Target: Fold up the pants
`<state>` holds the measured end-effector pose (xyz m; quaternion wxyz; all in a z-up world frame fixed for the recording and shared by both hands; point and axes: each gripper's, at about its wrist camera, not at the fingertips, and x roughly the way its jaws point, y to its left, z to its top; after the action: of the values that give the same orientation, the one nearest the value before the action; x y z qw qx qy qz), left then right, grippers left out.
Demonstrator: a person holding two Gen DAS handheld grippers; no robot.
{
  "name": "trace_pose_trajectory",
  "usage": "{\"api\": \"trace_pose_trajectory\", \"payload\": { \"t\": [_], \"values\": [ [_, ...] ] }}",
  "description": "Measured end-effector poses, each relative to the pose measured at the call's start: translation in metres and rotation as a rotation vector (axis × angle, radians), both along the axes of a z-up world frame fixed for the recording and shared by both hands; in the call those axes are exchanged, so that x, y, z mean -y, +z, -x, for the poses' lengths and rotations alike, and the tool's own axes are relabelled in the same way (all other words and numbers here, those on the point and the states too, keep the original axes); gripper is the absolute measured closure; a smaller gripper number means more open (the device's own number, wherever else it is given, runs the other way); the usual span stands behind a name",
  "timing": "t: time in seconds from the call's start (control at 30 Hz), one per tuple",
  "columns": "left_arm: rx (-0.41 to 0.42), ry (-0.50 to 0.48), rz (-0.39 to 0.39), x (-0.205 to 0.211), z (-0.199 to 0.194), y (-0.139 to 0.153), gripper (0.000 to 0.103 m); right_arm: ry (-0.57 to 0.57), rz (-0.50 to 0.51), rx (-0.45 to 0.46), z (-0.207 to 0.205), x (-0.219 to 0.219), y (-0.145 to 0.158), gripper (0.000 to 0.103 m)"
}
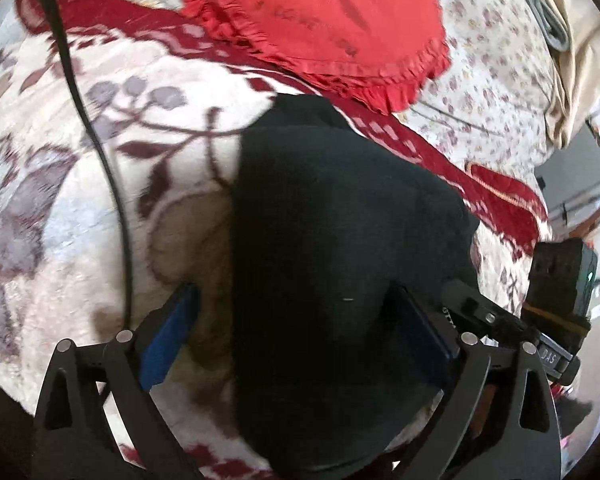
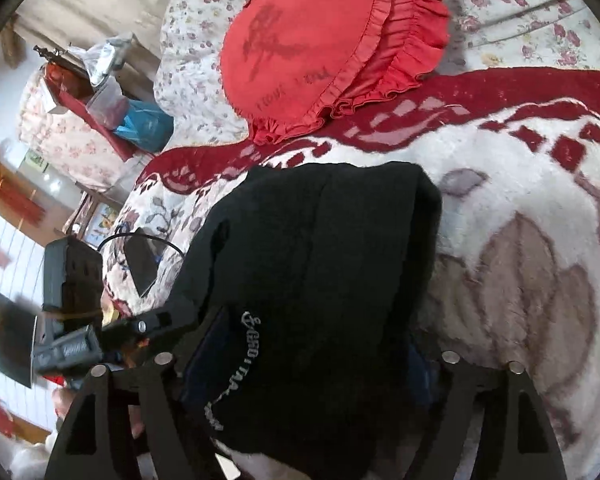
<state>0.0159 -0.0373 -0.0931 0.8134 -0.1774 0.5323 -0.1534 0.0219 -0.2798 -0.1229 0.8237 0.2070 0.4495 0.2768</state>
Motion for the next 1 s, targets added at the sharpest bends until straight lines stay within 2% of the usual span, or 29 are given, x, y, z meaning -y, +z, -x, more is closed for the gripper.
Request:
{"api": "trace_pose_trajectory", "payload": {
  "t": [0.03, 0.1, 0.13, 0.2, 0.27, 0.43, 0.53, 0.6, 0.67, 0.73, 0.77, 0.8, 0.83, 0.9, 1.0],
  "values": [
    [0.006, -0.010, -0.011, 0.004, -0.001, 0.000, 0.006, 0.000, 0.025, 0.013, 0.001, -0.003, 0.001, 0.046],
    [0.020, -0.044, -0.009, 0.011, 0.000, 0.003, 0.025, 0.005, 0.041, 0.036, 0.003, -0.004, 0.005, 0.056],
    [0.032, -0.052, -0.022, 0.013, 0.001, 0.006, 0.028, 0.007, 0.034, 0.042, 0.005, -0.005, 0.008, 0.061],
    [0.054, -0.066, -0.045, 0.014, 0.001, 0.016, 0.047, 0.016, 0.049, 0.068, 0.007, -0.008, 0.020, 0.064],
    [0.074, -0.075, -0.046, 0.010, 0.000, 0.027, 0.054, 0.025, 0.044, 0.099, 0.008, -0.010, 0.034, 0.065],
    [0.157, -0.054, -0.052, -0.003, -0.017, 0.061, 0.054, 0.031, 0.018, 0.167, -0.012, -0.023, 0.066, 0.066],
    [0.184, -0.031, -0.070, -0.012, -0.035, 0.070, 0.054, 0.027, 0.025, 0.198, -0.030, -0.035, 0.076, 0.066],
    [0.185, -0.018, -0.082, -0.017, -0.050, 0.066, 0.054, 0.020, 0.026, 0.195, -0.043, -0.040, 0.075, 0.065],
    [0.157, -0.010, -0.093, -0.022, -0.067, 0.052, 0.054, 0.001, 0.036, 0.160, -0.062, -0.045, 0.062, 0.063],
    [0.109, 0.010, -0.152, -0.025, -0.080, 0.034, 0.054, 0.002, 0.085, 0.099, -0.076, -0.049, 0.041, 0.062],
    [0.063, 0.026, -0.221, -0.026, -0.085, 0.020, 0.048, -0.006, 0.136, 0.063, -0.080, -0.051, 0.030, 0.059],
    [0.055, 0.028, -0.218, -0.028, -0.086, 0.015, 0.040, -0.016, 0.179, 0.035, -0.081, -0.050, 0.019, 0.056],
    [0.073, 0.042, -0.193, -0.032, -0.083, 0.014, 0.039, -0.019, 0.157, 0.038, -0.079, -0.047, 0.016, 0.055],
    [0.078, 0.043, -0.190, -0.037, -0.078, 0.016, 0.037, -0.038, 0.114, 0.030, -0.074, -0.036, 0.017, 0.054],
    [0.093, 0.049, -0.216, -0.039, -0.070, 0.024, 0.037, -0.066, 0.136, 0.054, -0.067, -0.026, 0.031, 0.054]
  ]
}}
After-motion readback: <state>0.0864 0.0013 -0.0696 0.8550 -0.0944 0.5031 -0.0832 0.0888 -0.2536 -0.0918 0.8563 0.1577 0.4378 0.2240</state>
